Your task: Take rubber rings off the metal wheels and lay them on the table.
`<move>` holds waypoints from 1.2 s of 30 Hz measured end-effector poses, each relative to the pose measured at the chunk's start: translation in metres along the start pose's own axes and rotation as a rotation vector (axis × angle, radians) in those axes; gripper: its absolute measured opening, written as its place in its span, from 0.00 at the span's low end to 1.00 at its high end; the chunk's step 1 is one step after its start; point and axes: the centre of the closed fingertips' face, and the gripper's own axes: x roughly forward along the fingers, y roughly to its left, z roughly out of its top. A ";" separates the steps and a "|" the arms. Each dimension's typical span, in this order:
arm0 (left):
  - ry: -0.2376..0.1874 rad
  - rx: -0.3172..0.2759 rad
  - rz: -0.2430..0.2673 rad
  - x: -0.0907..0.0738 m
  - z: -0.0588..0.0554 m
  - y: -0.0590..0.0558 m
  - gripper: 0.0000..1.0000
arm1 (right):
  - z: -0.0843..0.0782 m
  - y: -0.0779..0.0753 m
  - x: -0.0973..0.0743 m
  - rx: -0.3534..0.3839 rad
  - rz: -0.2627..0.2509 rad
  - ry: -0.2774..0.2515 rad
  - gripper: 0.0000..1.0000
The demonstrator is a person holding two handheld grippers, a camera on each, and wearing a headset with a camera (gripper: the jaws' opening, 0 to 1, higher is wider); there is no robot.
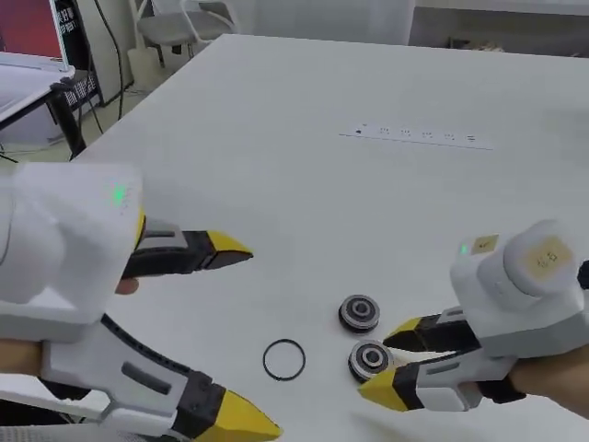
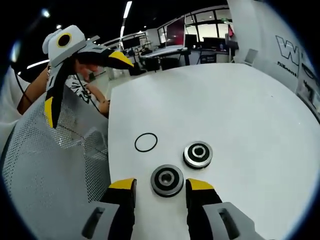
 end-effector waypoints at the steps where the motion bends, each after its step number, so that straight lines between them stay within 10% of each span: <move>1: -0.002 0.008 -0.002 0.001 0.003 0.001 0.85 | 0.000 0.000 0.000 0.000 0.001 -0.002 0.38; 9: -0.009 0.052 -0.017 0.018 0.015 0.019 0.86 | 0.006 0.001 0.001 -0.008 0.003 -0.032 0.38; 16: -0.108 0.048 -0.023 0.039 0.041 0.036 0.82 | 0.006 0.000 0.001 0.009 -0.002 -0.042 0.38; 36: -0.044 -0.007 -0.023 0.087 -0.010 0.029 0.67 | 0.005 0.002 0.008 0.016 0.008 -0.054 0.38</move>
